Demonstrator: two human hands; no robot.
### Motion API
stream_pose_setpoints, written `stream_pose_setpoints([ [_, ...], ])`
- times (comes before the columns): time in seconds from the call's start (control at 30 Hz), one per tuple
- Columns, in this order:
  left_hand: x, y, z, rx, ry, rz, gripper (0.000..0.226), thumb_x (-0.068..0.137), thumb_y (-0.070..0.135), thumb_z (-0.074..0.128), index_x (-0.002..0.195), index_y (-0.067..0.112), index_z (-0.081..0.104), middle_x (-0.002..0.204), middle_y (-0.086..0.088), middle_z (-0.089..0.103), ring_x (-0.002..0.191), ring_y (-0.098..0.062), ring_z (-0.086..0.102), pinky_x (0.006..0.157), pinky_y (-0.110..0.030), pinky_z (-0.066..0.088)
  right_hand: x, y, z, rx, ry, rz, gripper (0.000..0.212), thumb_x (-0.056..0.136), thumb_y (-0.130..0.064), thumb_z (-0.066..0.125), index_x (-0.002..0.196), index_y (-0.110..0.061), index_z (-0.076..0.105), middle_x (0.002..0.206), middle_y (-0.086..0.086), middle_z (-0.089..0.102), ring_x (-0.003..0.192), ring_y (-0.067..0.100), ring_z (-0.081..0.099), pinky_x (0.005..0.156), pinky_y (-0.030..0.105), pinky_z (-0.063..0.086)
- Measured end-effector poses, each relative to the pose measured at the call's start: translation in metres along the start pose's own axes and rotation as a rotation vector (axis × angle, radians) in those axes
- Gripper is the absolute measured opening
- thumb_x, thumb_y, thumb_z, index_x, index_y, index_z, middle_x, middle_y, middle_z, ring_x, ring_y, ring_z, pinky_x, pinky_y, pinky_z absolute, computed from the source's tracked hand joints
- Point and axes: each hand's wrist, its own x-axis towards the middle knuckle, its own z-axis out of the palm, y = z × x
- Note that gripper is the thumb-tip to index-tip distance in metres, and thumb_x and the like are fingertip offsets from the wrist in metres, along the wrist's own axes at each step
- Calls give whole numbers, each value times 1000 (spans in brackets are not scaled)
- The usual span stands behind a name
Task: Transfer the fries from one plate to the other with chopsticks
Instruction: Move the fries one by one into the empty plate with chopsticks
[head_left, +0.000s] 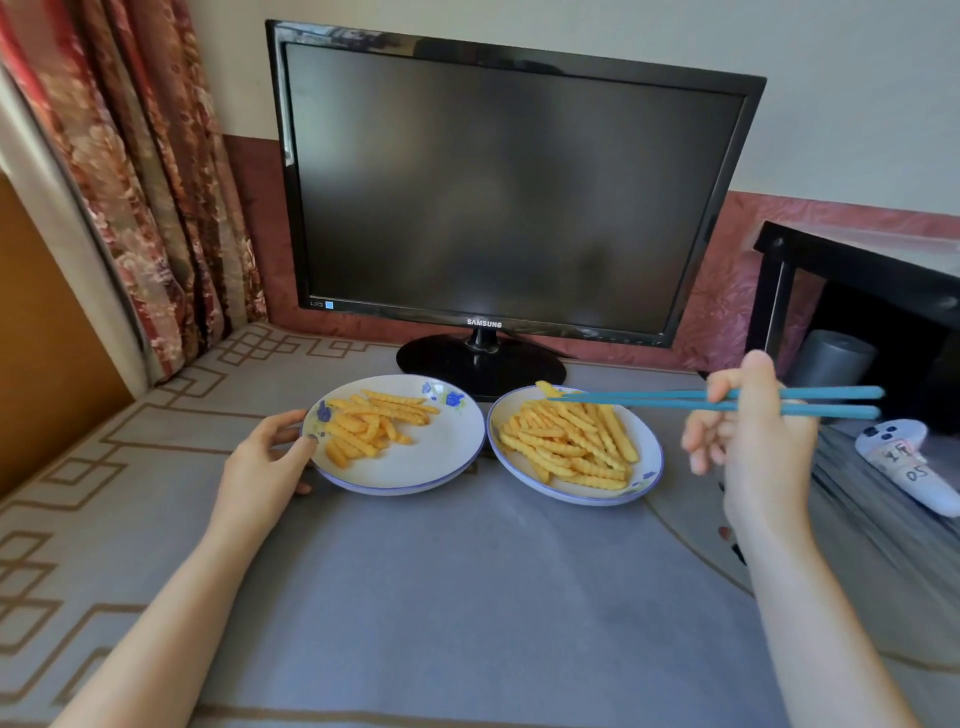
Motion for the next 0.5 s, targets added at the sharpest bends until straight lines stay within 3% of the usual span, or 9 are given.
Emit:
stream_pose_setpoints([
  [0.3,-1,1,0,-10,-4,6,30,91,14,54,120,17,59,112,-4,65,60,-22,60,52,-21,52,0,3,-42,-67,114,-15,41,101,-29,33,67,-11,45,35,5,47,25,15,34,31,13,23],
  [0.5,0,-1,0,-5,1,6,31,91,13,53,121,16,58,113,-6,65,59,-22,60,46,-12,48,-1,10,-48,-149,63,-19,43,101,-32,34,66,-11,47,38,10,50,26,17,33,31,16,24],
])
